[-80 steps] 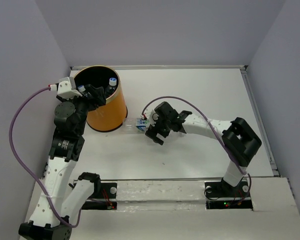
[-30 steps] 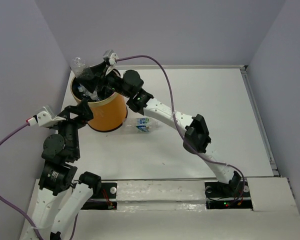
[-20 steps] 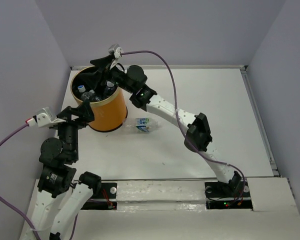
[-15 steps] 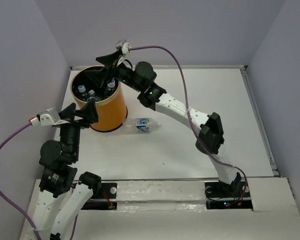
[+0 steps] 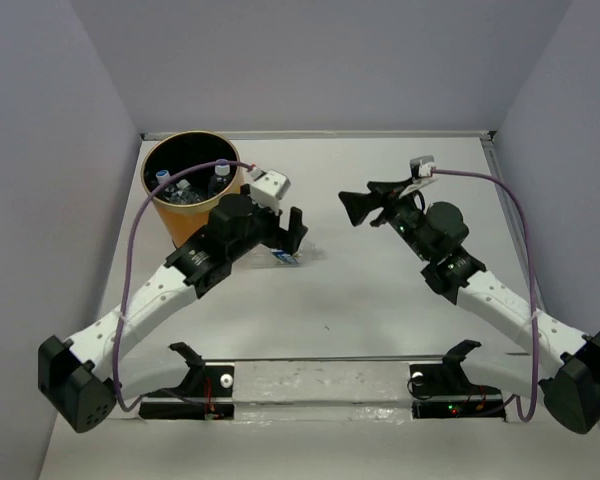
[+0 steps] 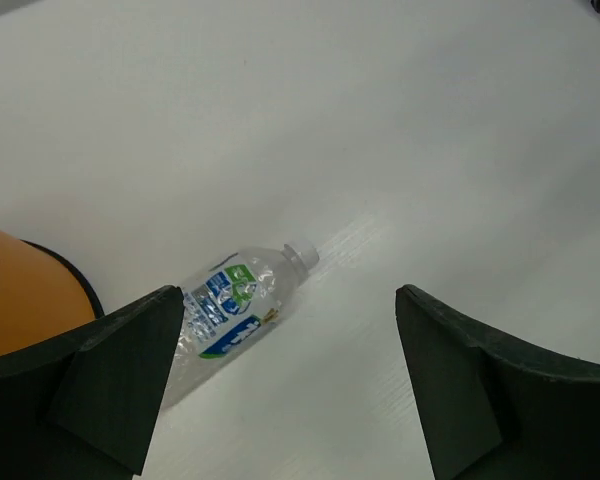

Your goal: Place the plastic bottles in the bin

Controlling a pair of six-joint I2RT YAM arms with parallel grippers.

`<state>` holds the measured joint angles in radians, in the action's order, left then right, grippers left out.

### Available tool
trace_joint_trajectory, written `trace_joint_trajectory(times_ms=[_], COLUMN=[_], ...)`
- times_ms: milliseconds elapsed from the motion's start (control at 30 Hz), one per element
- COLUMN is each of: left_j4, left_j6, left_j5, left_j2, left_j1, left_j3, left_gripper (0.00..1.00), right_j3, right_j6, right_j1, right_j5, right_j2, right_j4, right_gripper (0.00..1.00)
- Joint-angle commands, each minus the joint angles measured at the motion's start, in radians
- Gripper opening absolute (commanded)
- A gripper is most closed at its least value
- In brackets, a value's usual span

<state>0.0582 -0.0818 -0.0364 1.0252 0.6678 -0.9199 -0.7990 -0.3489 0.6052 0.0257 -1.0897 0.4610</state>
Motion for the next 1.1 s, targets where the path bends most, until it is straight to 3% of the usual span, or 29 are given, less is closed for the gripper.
trace_joint_trajectory(times_ms=[0,267,633,1067], left_j4=[0.121,0.132,0.147,0.19], left_j6=[0.132,0.217,0.3,0.297], left_j5=[0.133,0.268,0.325,0.161], left_j2=[0.158,0.448,0.599,0.745], left_j1=[0.136,0.162,0.127,0.066], left_j3=[-0.114,-0.198,-0.224,-0.278], left_gripper=[0.99,0.99,0.99,0.99], right_j3=[0.174,0.323,0.317,0.293], right_j6=[-0.047,-0.039,0.005,0.008], right_j1=[-0.012,-0.021,-0.021,-0.021], right_j5=[-0.081,-0.141,-0.175,-0.139], right_j2=[0.189,0.416,0.536,0.493], right_j4=[-0.073,-0.13,-0.206,-0.231], right_gripper=[0.94,0.95,0.95,0.95])
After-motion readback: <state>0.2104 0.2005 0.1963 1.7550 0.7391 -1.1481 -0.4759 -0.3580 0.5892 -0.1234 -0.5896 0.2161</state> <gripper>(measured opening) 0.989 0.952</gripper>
